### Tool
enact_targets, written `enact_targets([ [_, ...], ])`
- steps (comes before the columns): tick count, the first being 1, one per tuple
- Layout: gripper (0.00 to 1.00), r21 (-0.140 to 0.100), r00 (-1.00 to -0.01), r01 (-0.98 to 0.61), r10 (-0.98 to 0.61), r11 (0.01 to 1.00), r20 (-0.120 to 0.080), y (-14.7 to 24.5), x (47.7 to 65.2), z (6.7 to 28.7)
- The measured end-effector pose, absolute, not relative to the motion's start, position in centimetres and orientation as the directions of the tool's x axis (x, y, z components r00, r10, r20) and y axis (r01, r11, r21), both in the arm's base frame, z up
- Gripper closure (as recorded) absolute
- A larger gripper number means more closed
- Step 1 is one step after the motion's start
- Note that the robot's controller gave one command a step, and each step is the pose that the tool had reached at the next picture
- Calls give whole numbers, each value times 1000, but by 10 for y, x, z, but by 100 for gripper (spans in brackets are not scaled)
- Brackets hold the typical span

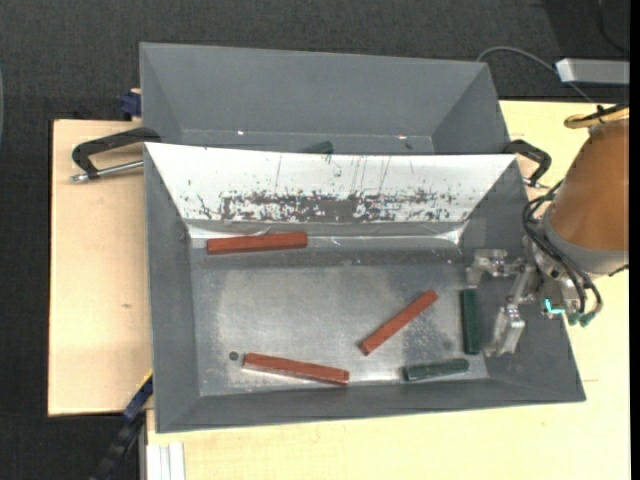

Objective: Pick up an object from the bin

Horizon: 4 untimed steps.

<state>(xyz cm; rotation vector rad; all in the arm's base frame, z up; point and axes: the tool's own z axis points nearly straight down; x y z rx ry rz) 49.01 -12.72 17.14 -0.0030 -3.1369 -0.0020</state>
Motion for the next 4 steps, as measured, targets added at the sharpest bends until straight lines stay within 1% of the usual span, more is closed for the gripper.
enact_targets([
  [1, 0, 0, -1000, 0, 0, 1000, -1, -127, 491, 174],
  [2, 0, 1, -996, 86, 86, 996, -5, -113, 495, 119],
  [3, 0, 1, -995, 95, 95, 995, -6, -125, 541, 78],
  [4, 0, 1, -991, 133, 133, 991, -2, -73, 525, 74],
])
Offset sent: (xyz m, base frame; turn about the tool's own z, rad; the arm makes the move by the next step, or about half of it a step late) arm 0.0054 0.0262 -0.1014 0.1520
